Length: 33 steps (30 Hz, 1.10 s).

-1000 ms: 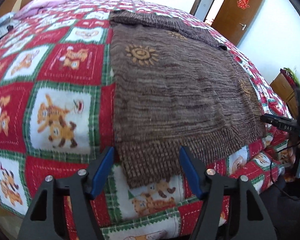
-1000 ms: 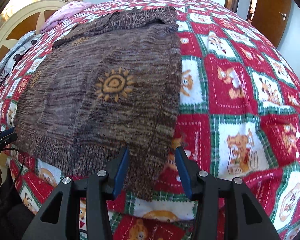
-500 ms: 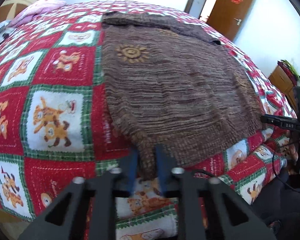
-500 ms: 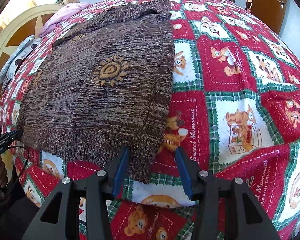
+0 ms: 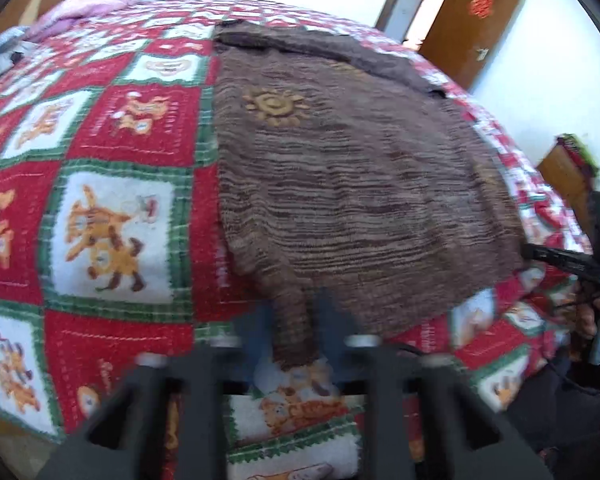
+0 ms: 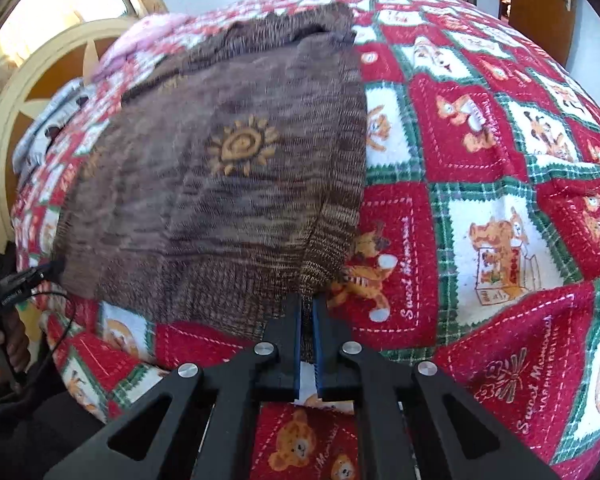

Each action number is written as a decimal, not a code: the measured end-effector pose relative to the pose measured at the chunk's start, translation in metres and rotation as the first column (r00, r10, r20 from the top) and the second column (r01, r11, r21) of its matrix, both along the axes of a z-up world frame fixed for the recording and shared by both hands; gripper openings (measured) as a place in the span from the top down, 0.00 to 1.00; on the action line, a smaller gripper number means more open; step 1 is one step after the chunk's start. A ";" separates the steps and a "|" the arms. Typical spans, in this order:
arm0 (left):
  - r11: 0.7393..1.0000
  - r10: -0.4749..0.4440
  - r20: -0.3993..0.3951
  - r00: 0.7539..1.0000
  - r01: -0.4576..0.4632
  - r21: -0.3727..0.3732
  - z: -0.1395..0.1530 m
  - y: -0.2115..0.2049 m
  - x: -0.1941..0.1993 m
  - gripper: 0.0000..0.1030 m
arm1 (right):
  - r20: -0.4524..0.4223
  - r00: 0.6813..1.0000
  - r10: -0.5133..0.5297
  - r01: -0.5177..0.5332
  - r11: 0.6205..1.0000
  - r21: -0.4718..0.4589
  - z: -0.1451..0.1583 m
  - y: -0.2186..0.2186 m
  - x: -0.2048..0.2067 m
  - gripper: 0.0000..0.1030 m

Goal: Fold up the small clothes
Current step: 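Lift the hem with both grippers and carry it toward the collar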

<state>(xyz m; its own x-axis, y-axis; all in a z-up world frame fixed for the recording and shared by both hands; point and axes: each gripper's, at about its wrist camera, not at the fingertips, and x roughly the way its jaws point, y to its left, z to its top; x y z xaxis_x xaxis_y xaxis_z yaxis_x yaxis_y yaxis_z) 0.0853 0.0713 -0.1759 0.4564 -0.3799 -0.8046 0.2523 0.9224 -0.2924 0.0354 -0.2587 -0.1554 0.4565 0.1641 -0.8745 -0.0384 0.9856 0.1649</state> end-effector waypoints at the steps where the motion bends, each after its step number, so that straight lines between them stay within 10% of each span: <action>1: 1.000 0.002 0.016 1.000 -0.003 0.017 0.003 -0.001 -0.002 0.92 | 0.018 1.000 -0.006 0.006 1.000 0.001 0.004 -0.001 -0.002 0.96; 15: 0.996 0.050 0.162 0.986 -0.036 -0.087 0.056 0.017 -0.003 0.92 | 0.245 0.968 -0.049 0.007 0.985 0.170 0.069 -0.031 -0.018 0.96; 33: 0.973 0.122 0.266 0.956 -0.061 -0.224 0.110 0.032 0.059 0.93 | 0.394 0.918 -0.052 -0.011 0.988 0.155 0.137 -0.022 0.046 0.96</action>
